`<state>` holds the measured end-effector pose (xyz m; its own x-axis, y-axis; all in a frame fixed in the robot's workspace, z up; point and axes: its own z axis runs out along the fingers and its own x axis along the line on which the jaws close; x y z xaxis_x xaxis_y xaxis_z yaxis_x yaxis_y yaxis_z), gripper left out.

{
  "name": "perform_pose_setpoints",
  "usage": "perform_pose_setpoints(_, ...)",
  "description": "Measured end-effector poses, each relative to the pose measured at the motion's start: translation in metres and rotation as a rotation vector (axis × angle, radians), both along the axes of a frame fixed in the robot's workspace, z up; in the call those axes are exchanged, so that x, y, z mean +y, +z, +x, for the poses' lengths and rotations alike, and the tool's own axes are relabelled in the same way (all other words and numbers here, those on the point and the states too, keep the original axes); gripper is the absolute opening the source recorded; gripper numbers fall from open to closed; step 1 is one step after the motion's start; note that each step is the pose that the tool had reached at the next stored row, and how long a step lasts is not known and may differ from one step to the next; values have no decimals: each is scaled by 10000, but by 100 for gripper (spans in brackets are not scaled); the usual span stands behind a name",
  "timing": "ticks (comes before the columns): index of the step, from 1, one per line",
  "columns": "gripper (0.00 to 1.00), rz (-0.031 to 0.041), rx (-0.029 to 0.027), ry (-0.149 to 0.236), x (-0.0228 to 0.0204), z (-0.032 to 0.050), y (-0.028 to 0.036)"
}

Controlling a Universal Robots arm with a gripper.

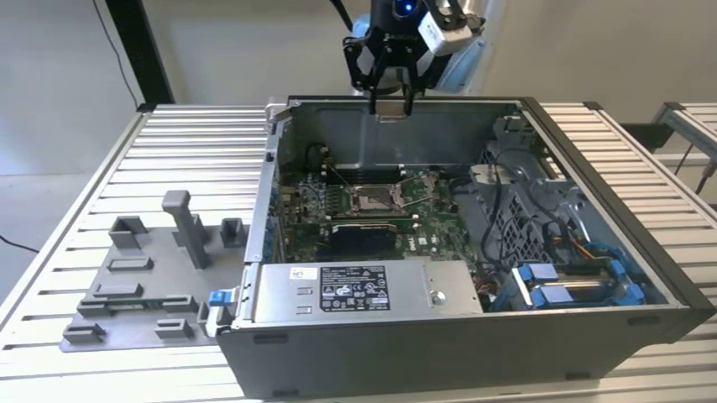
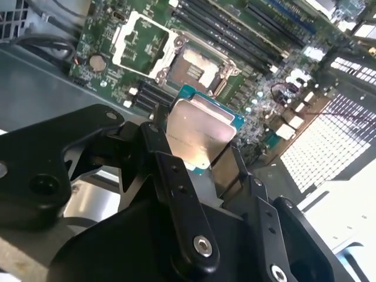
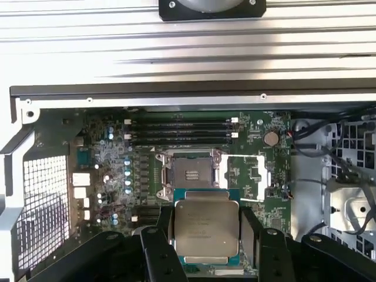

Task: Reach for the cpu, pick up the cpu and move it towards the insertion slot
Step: 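Pick up the cpu and move it towards the insertion slot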

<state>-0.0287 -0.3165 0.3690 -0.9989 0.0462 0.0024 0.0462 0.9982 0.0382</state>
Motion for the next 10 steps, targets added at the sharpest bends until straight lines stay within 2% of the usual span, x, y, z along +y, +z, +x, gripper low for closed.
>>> perform_pose_setpoints(3,0,2,-1,-1,54,-3,-2)
perform_pose_setpoints(10,0,1,0,0,63,-3,-2)
